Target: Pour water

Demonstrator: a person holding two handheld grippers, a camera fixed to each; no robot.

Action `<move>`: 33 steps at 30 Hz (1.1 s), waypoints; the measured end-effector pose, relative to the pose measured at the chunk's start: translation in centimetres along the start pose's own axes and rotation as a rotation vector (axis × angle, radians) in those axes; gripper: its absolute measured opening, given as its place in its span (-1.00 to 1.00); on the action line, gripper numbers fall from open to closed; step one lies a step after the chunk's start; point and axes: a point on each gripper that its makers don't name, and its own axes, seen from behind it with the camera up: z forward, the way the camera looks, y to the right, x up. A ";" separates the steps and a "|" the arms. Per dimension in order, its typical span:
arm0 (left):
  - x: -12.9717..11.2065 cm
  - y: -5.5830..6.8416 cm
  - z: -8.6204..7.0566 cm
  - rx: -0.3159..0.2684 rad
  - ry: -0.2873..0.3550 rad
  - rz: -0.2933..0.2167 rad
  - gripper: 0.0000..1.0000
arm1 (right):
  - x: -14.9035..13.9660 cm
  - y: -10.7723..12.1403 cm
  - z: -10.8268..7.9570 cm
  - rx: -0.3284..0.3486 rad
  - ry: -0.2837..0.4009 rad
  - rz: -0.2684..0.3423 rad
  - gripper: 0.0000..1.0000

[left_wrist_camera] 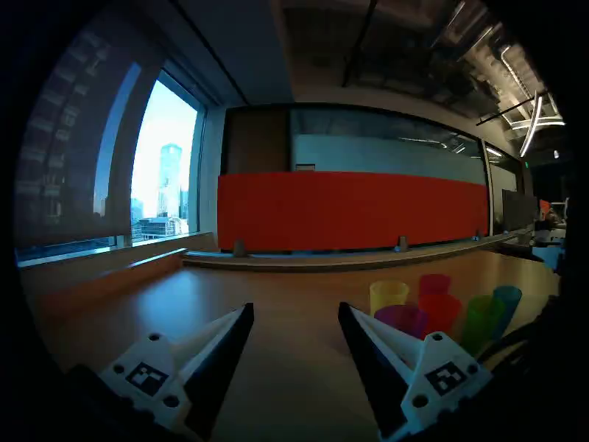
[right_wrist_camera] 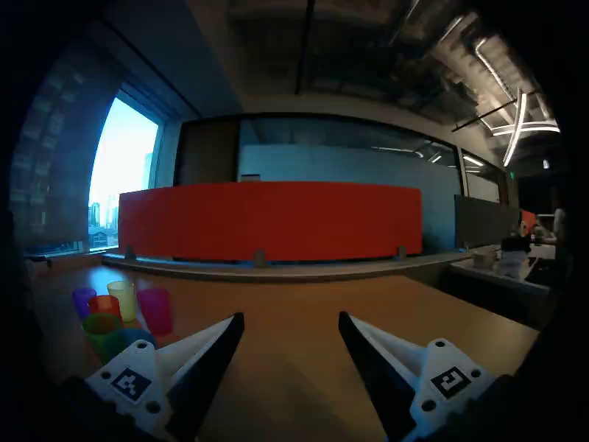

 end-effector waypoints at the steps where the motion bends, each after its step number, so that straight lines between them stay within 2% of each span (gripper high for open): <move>1: 0.0 0.0 0.0 0.000 0.000 0.000 0.69 | 0.0 0.0 0.0 0.000 0.000 0.000 0.98; 23: 0.0 0.5 -0.1 -0.012 -0.010 0.004 0.69 | 0.1 -0.1 0.1 0.004 0.001 -0.006 0.99; 33: 2.9 1.9 0.1 -0.054 0.008 0.022 0.69 | 2.0 0.1 0.1 0.016 0.002 -0.022 0.99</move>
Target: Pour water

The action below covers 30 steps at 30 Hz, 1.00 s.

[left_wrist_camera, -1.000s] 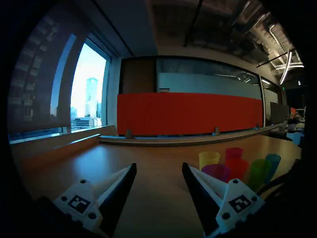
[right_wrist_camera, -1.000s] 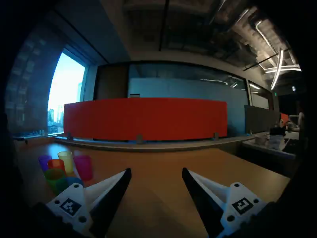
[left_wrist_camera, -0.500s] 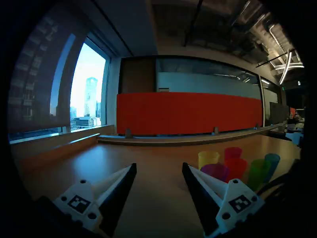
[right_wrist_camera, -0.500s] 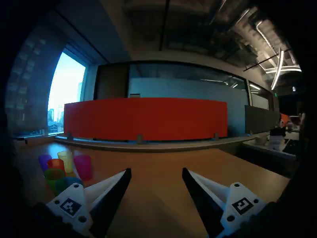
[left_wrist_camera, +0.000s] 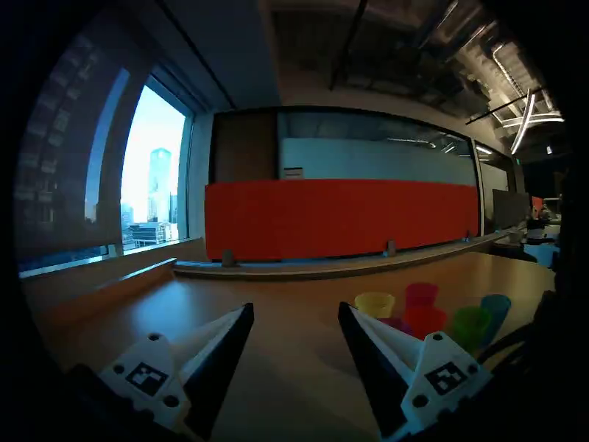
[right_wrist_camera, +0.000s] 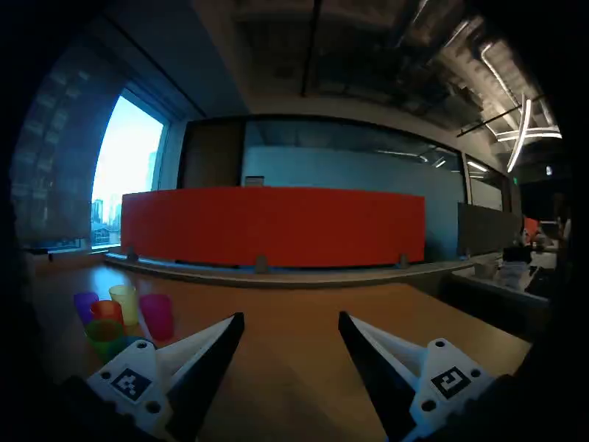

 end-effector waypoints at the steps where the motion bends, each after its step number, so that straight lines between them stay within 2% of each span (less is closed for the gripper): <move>1: 0.3 0.1 0.1 -0.003 -0.002 0.000 0.69 | 0.2 0.1 0.0 0.000 -0.003 0.001 0.99; 9: 2.4 1.1 0.6 -0.035 -0.037 0.000 0.69 | 1.9 0.5 -0.1 0.009 -0.030 0.032 0.98; 18: 7.1 1.9 1.1 -0.068 -0.034 -0.010 0.69 | 6.0 0.7 0.4 0.038 -0.047 0.046 0.98; 26: 10.8 2.3 1.6 -0.098 -0.038 -0.046 0.69 | 9.6 0.7 1.1 0.065 -0.046 0.046 0.98; 30: 11.6 2.3 2.0 -0.111 -0.050 -0.057 0.69 | 10.7 0.4 1.3 0.079 -0.051 0.048 0.99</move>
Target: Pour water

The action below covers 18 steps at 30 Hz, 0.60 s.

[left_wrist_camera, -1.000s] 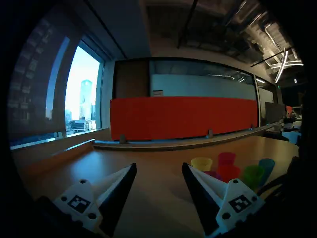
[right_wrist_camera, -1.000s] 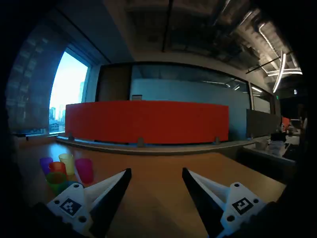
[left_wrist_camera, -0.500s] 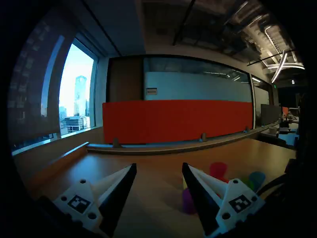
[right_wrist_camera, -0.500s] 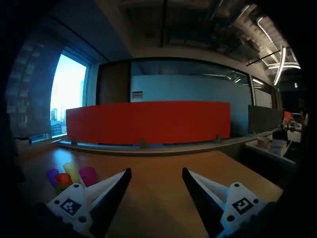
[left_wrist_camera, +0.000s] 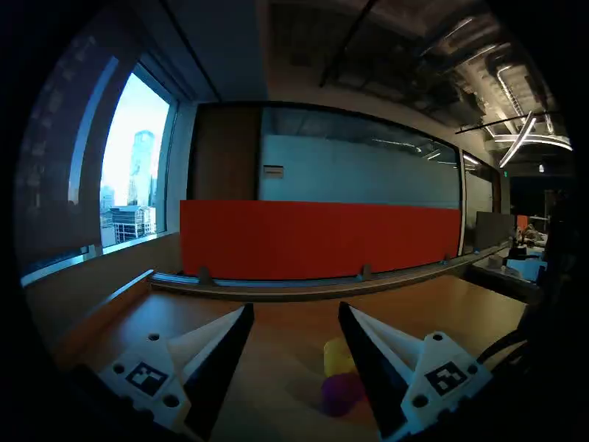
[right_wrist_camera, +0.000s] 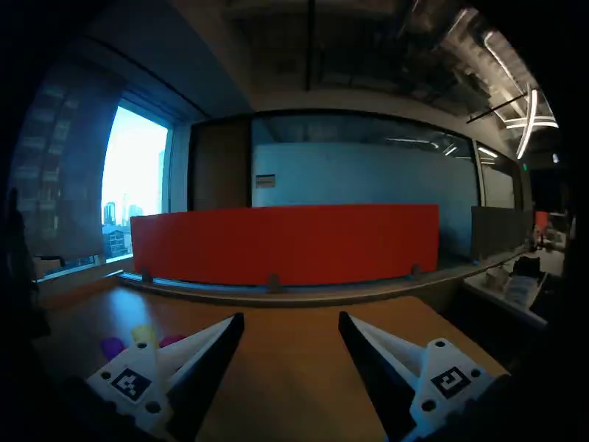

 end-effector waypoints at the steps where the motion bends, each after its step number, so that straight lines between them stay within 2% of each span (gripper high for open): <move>1: 0.1 -0.1 0.1 -0.001 -0.003 0.001 0.69 | 0.2 0.0 0.0 0.003 -0.001 -0.003 0.99; 8: 0.8 0.4 0.4 -0.027 -0.010 0.029 0.69 | 0.6 -0.3 -0.1 0.022 -0.003 -0.019 0.98; 12: 0.8 1.5 0.4 -0.080 -0.018 0.036 0.69 | 0.8 -0.9 -0.1 0.065 -0.003 -0.022 0.99; 18: 0.9 3.7 0.2 -0.181 -0.024 0.037 0.69 | 1.0 -2.9 -0.5 0.176 -0.007 -0.039 0.99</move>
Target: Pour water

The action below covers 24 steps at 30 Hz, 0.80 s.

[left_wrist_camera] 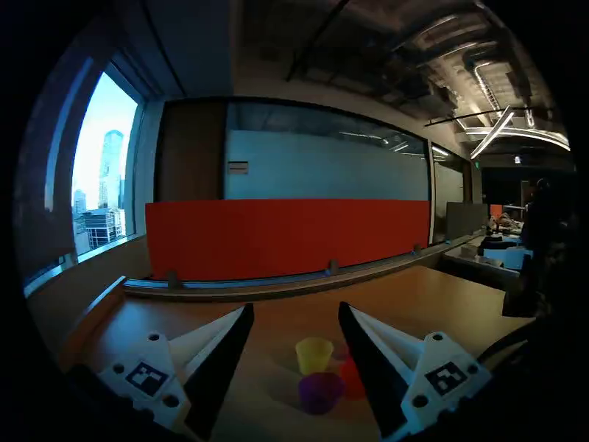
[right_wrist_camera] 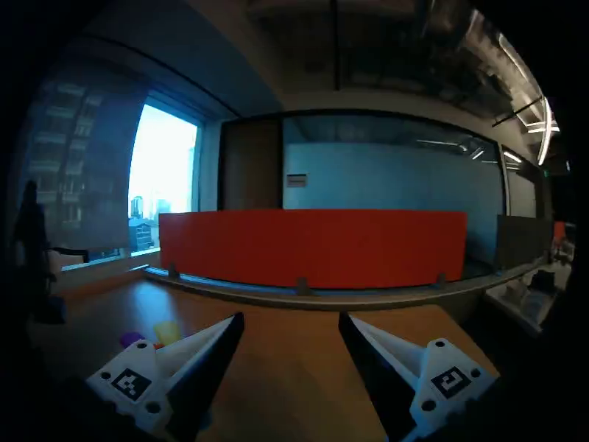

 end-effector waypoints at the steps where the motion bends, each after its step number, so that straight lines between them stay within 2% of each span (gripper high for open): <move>1: 0.2 0.3 0.0 -0.015 0.003 -0.001 0.69 | 0.1 -0.5 0.0 0.024 0.000 -0.006 0.99; 5: 0.8 1.6 -0.1 -0.074 0.013 -0.008 0.69 | 0.5 -2.3 -0.2 0.112 0.005 -0.029 0.99; 11: 1.3 4.0 -0.3 -0.183 0.008 -0.004 0.69 | 1.3 -4.4 -0.8 0.227 0.009 0.001 0.99; 17: 0.5 5.3 -0.2 -0.240 -0.018 0.024 0.69 | 1.4 -4.7 -1.0 0.264 0.005 0.013 0.99; 24: -0.9 6.8 -0.3 -0.302 -0.062 0.049 0.69 | 1.0 -5.9 -1.5 0.320 -0.019 -0.021 0.98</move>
